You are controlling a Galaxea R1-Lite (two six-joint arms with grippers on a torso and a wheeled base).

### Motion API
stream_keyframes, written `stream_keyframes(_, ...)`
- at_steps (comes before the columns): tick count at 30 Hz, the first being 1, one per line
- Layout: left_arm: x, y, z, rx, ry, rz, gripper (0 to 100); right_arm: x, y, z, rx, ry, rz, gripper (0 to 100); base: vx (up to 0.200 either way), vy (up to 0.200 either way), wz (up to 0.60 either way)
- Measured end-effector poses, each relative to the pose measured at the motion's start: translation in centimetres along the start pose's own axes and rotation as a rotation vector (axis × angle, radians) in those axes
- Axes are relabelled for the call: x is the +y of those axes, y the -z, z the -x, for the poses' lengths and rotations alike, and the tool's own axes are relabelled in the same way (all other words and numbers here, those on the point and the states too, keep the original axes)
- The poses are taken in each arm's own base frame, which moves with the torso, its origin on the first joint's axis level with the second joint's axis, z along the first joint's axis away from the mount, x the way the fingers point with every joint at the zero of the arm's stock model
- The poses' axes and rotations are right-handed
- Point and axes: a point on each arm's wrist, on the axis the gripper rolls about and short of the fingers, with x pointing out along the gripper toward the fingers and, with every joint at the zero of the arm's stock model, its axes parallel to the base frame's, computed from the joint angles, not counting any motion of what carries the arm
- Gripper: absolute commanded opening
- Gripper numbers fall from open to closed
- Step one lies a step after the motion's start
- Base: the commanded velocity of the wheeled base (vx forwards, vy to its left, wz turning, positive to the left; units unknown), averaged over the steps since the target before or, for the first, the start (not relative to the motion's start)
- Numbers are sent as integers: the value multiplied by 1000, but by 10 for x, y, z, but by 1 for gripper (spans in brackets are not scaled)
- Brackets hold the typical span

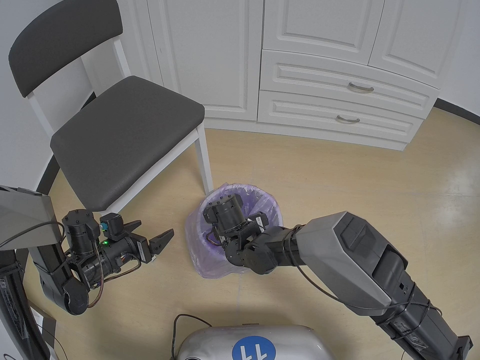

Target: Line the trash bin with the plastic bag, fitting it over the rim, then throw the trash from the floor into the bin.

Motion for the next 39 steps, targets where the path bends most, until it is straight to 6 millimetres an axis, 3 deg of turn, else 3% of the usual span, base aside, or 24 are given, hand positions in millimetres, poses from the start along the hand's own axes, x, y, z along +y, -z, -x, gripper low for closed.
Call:
stream_keyframes(7, 0, 0, 0, -1, 0, -1, 100, -1, 13, -10, 12, 140, 186, 100, 0, 0, 0)
stream_keyframes(13, 0, -1, 0, -4, 1, -2, 100, -4, 12, -10, 24, 248, 326, 100, 0, 0, 0)
stream_keyframes(20, 0, -3, 1, -12, 1, -3, 100, -15, -5, 1, 45, 343, 436, 100, 0, 0, 0)
stream_keyframes(26, 0, -4, 2, -15, 1, -3, 100, -29, 5, 16, 121, 357, 559, 100, 0, 0, 0)
stream_keyframes(34, -1, -5, 3, -16, 2, -4, 100, -39, 1, 27, 132, 363, 564, 100, 0, 0, 0)
stream_keyframes(39, -1, -5, 3, -18, 2, -4, 100, -34, -28, 27, 54, 373, 449, 100, 0, 0, 0)
